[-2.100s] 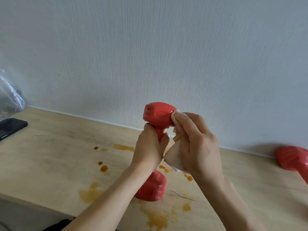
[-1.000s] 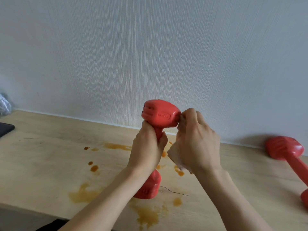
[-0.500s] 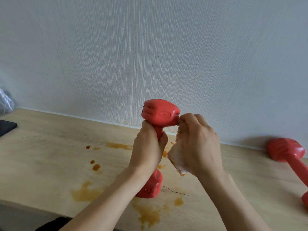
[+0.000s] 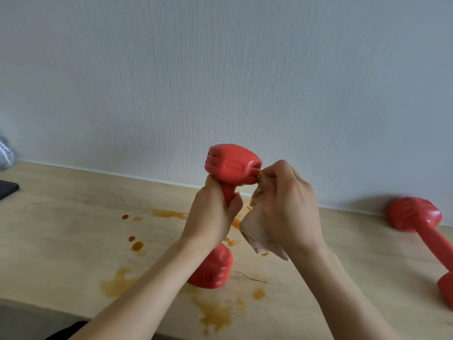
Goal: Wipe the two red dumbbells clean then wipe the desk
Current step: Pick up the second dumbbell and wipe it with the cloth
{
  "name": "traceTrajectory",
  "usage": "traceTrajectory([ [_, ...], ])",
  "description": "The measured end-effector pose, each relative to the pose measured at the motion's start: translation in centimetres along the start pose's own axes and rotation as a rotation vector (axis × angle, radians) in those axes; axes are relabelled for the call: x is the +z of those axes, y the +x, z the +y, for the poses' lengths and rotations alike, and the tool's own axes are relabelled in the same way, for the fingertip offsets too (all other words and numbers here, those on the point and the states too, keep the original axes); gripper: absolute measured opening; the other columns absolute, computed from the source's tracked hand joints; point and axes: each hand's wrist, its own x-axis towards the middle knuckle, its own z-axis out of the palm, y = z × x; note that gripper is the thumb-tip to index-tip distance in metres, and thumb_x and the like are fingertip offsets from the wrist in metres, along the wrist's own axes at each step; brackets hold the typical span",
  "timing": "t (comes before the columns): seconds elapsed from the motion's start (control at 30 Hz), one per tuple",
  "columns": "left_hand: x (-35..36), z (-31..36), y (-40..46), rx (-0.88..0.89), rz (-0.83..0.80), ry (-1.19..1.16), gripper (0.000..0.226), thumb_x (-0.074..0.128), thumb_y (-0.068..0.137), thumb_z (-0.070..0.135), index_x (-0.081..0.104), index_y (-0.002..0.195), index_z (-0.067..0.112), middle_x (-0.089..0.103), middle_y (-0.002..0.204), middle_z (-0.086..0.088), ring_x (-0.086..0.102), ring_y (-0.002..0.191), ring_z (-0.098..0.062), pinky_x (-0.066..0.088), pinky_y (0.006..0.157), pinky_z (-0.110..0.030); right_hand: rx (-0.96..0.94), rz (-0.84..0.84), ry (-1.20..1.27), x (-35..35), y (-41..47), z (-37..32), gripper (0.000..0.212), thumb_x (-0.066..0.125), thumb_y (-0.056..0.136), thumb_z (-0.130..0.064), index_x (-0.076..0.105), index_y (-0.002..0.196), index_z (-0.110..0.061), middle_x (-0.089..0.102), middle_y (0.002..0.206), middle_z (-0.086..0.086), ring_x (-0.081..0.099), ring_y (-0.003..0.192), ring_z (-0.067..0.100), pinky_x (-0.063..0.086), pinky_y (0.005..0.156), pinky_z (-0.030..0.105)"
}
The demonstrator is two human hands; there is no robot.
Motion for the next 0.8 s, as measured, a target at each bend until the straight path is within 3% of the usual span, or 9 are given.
traceTrajectory([
  [0.13,-0.4,-0.3,0.3,-0.012,-0.044,-0.040,0.019,0.059,0.086,0.015,0.042,0.081,0.017,0.056,0.066,-0.002,0.057,0.061,-0.014,0.038,0.052,-0.017,0.045,-0.024,0.123,0.0,0.1,0.0,0.005,0.051,0.093,-0.015,0.047,0.091,-0.017,0.066,0.075,0.001,0.063,0.074,0.024,0.049,0.069,0.043],
  [0.23,-0.7,-0.3,0.4,-0.031,-0.010,-0.039,0.026,0.059,0.085,0.013,0.038,0.074,0.024,0.052,0.061,0.005,0.051,0.056,-0.005,0.038,0.050,-0.011,-0.088,0.088,0.156,-0.5,-0.3,-1.8,0.007,0.055,0.092,-0.014,0.050,0.096,-0.015,0.065,0.080,-0.001,0.061,0.071,0.017,0.047,0.066,0.035],
  [0.33,-0.7,-0.1,0.3,-0.033,-0.011,-0.044,0.023,0.059,0.086,0.015,0.038,0.076,0.022,0.050,0.061,0.006,0.046,0.054,-0.004,0.038,0.050,-0.010,-0.209,0.164,0.139,-0.3,-0.4,-3.3,0.005,0.054,0.090,-0.014,0.054,0.089,-0.010,0.056,0.094,0.003,0.055,0.072,0.017,0.042,0.062,0.029],
  [0.43,-0.5,-0.1,0.3,-0.020,-0.027,-0.038,0.016,0.059,0.086,0.016,0.043,0.086,0.015,0.052,0.064,0.005,0.048,0.056,-0.004,0.037,0.049,-0.011,-0.106,0.107,0.146,0.1,0.0,-2.0,0.011,0.049,0.090,-0.013,0.045,0.082,-0.018,0.049,0.095,0.001,0.054,0.067,0.017,0.042,0.060,0.028],
  [0.57,-0.5,-0.2,0.0,0.017,-0.066,-0.066,0.014,0.060,0.085,0.014,0.046,0.086,0.015,0.057,0.067,-0.002,0.055,0.061,-0.012,0.038,0.053,-0.016,-0.010,0.050,0.192,-0.4,0.4,0.3,0.021,0.048,0.094,-0.007,0.044,0.079,-0.021,0.047,0.088,-0.002,0.052,0.075,0.006,0.038,0.062,0.009],
  [0.63,-0.6,-0.3,0.2,0.004,-0.056,-0.068,0.019,0.060,0.085,0.013,0.044,0.079,0.020,0.055,0.064,0.000,0.054,0.059,-0.009,0.038,0.053,-0.014,-0.060,0.054,0.217,-0.6,0.1,-0.7,0.012,0.045,0.090,-0.014,0.048,0.078,-0.017,0.049,0.088,-0.001,0.053,0.073,0.008,0.040,0.063,0.013],
  [0.8,-0.8,-0.3,0.4,-0.035,-0.041,-0.083,0.024,0.063,0.079,0.032,0.040,0.078,0.028,0.054,0.063,0.007,0.049,0.058,-0.003,0.036,0.048,-0.012,-0.207,0.056,0.226,-0.1,-0.7,-3.3,0.013,0.042,0.088,-0.022,0.050,0.082,-0.013,0.044,0.095,0.000,0.056,0.065,0.022,0.050,0.060,0.042],
])
